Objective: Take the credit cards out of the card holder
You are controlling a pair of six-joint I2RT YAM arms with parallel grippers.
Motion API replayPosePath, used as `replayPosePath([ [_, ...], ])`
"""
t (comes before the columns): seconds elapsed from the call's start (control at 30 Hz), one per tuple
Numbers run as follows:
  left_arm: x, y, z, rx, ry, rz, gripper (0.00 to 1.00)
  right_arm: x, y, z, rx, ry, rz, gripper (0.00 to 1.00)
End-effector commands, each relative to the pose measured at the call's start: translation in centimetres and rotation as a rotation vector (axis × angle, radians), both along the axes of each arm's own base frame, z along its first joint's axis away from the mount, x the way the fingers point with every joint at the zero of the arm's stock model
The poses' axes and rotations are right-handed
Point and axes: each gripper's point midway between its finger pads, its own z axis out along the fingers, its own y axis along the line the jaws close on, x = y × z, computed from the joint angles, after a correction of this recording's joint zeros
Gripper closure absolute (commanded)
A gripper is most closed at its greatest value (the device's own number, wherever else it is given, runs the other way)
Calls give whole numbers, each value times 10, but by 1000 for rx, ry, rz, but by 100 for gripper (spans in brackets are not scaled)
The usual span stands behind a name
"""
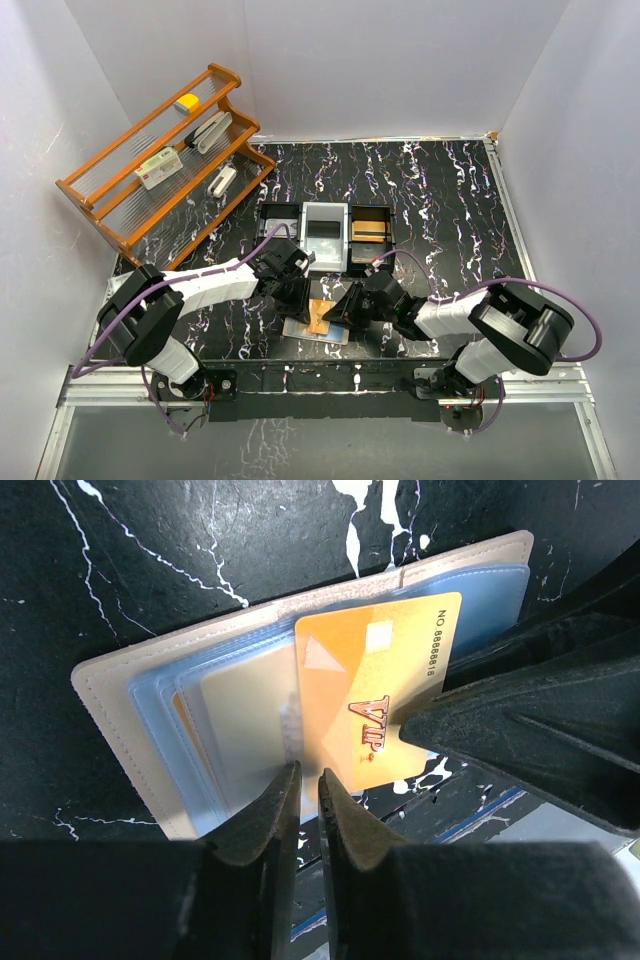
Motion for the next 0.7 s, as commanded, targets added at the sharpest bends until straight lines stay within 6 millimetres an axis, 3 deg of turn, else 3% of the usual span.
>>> replayPosePath([
  [0.0, -9, 8, -6, 40, 32, -19, 88, 12, 11, 22, 61, -65, 4, 80],
  [0.13, -9, 5, -6, 33, 37, -13, 88, 11, 17, 18, 86, -42, 13, 81],
  [0.3, -9, 9, -6, 51, 31, -11, 88, 13, 17, 15, 81, -40, 3, 95],
  [0.37, -9, 11, -6, 54, 26, -9, 88, 15, 11, 13, 47, -50, -14, 100],
  [0.57, -4, 12, 0, 55, -5, 10, 87, 14, -20, 6, -104, -79, -46, 100],
  [0.67, -1, 9, 8, 37, -21, 15, 85, 18, -28, 21, -127, -137, -35, 100],
])
